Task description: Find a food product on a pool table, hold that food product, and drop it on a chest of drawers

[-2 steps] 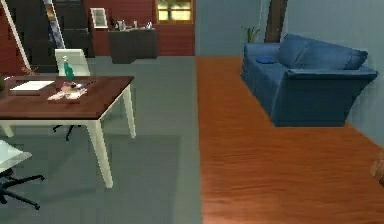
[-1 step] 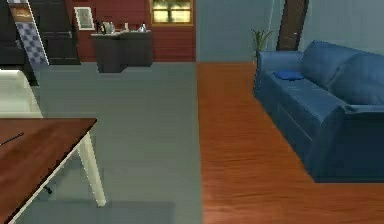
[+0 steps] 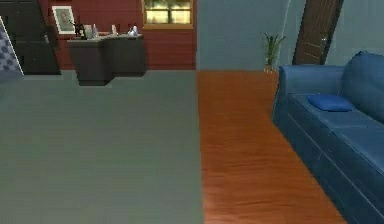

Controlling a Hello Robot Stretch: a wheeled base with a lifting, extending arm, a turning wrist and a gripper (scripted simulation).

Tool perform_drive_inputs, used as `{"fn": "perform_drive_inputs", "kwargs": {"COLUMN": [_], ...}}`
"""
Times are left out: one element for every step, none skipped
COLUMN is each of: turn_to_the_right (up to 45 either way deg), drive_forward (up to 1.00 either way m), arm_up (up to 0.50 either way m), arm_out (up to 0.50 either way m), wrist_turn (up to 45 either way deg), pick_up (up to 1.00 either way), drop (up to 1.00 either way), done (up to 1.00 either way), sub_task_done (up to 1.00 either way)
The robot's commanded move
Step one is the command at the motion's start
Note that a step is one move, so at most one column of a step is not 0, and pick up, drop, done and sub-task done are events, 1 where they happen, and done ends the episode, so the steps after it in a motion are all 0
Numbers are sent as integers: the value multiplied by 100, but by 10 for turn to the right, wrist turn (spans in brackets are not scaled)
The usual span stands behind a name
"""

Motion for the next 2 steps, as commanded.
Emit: {"fn": "perform_drive_inputs", "kwargs": {"turn_to_the_right": [-60, 0], "drive_forward": [0, 45], "arm_up": [0, 0], "arm_out": [0, 0], "wrist_turn": [0, 0], "pick_up": [0, 0], "drop": [0, 0], "done": [0, 0], "sub_task_done": [0, 0]}}
